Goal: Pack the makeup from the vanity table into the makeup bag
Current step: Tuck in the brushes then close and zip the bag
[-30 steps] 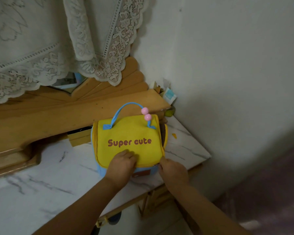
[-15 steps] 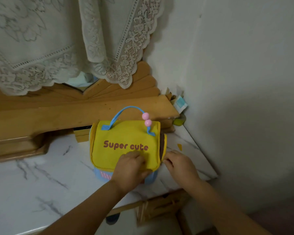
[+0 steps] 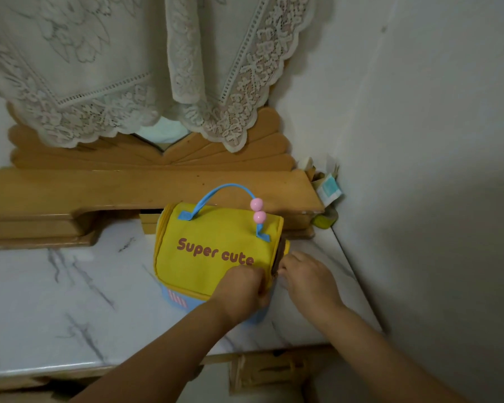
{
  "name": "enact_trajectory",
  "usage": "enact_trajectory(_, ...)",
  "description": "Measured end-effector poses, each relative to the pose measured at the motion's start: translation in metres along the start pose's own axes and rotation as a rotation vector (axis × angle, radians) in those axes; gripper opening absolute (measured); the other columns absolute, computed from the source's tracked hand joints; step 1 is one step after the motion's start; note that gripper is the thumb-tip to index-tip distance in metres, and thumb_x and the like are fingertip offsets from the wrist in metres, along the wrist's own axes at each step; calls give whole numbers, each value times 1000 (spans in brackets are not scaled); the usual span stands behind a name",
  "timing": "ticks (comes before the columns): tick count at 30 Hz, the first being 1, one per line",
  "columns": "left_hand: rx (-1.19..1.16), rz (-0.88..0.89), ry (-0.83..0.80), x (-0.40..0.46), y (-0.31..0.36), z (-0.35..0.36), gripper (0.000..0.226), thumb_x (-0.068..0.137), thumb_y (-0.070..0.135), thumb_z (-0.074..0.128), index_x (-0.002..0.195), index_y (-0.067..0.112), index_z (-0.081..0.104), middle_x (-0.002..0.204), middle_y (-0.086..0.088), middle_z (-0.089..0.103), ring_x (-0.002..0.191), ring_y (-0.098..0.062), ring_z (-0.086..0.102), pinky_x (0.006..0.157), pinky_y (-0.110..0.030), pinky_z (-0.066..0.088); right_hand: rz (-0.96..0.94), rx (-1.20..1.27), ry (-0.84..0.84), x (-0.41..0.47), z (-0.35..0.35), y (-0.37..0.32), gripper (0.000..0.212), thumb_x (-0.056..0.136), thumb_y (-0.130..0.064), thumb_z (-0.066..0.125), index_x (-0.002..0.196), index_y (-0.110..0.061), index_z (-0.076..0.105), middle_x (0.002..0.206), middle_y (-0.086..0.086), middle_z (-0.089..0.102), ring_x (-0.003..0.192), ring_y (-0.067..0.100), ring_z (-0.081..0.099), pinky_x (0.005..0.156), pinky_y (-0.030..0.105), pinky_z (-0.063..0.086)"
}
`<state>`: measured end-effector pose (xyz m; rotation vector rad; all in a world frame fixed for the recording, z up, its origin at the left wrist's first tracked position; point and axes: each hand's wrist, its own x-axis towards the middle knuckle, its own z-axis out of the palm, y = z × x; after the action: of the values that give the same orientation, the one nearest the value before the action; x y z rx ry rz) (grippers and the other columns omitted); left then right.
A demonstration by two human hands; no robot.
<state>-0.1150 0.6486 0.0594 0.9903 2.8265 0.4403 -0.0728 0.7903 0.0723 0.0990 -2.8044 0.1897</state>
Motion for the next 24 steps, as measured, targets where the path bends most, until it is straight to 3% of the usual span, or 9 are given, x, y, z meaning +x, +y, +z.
enact_trajectory(4, 13, -13, -26, 0, 4, 0, 18, 83, 15, 49, 92, 5, 62, 99, -16, 67, 94, -31, 59, 77, -33, 41, 140, 95, 90, 11, 3, 3, 22, 59, -8, 78, 60, -17, 58, 59, 1, 59, 51, 22, 60, 39, 23, 38)
enact_trajectory(6, 21, -22, -37, 1, 6, 0, 19, 84, 15, 48, 92, 4, 61, 100, -17, 66, 94, -31, 59, 78, -34, 41, 263, 212, 135, 16, 3, 6, 11, 72, -4, 69, 68, -10, 61, 71, 9, 62, 64, 30, 61, 49, 30, 41)
enact_trajectory(8, 6, -45, -17, 2, 10, -1, 19, 85, 17, 48, 92, 4, 60, 100, -17, 66, 95, -33, 59, 78, -35, 42, 319, 324, 77, 20, 3, 9, 5, 82, -4, 61, 78, -6, 62, 86, 12, 61, 80, 31, 58, 63, 35, 41)
enact_trajectory(12, -27, -166, 158, 14, 24, -6, 32, 90, 38, 48, 96, 8, 58, 101, -13, 65, 94, -29, 60, 73, -34, 40, 133, 428, 44, 16, 2, 8, 17, 84, -18, 46, 77, -7, 57, 89, 7, 54, 81, 24, 53, 64, 32, 36)
enact_trajectory(14, -21, -211, 155, 25, 26, -6, 34, 92, 36, 45, 99, 6, 58, 104, -15, 65, 96, -30, 59, 76, -36, 41, 105, 423, 15, 13, 4, 6, 24, 83, -25, 39, 77, -9, 55, 89, 5, 51, 79, 21, 51, 63, 30, 36)
enact_trajectory(17, -70, -179, 109, 31, 23, -6, 35, 91, 31, 43, 95, 2, 62, 102, -18, 67, 93, -32, 60, 75, -36, 40, 24, 229, 91, 11, 12, 5, 18, 82, -24, 38, 73, -13, 49, 77, 5, 53, 64, 20, 54, 58, 28, 39)
enact_trajectory(18, -108, -161, 131, 31, 20, -4, 41, 88, 34, 40, 92, 1, 63, 98, -19, 67, 90, -32, 60, 72, -36, 39, -31, 144, 123, 12, 16, 5, 8, 80, -19, 39, 73, -16, 43, 70, 4, 52, 59, 19, 53, 58, 26, 35)
enact_trajectory(20, -155, -127, 198, 27, 16, -2, 50, 78, 39, 33, 84, 0, 64, 89, -20, 68, 82, -32, 60, 65, -34, 33, -120, 12, 234, 16, 23, 9, 11, 78, -15, 43, 74, -19, 34, 64, 2, 51, 55, 18, 51, 60, 30, 28)
enact_trajectory(24, -204, -117, 260, 26, 18, -7, 36, 84, 32, 44, 72, 1, 59, 78, -21, 65, 73, -33, 58, 60, -29, 25, -94, -62, 363, 28, 25, 18, 12, 83, -17, 44, 72, -19, 38, 61, 2, 50, 55, 19, 51, 60, 30, 28)
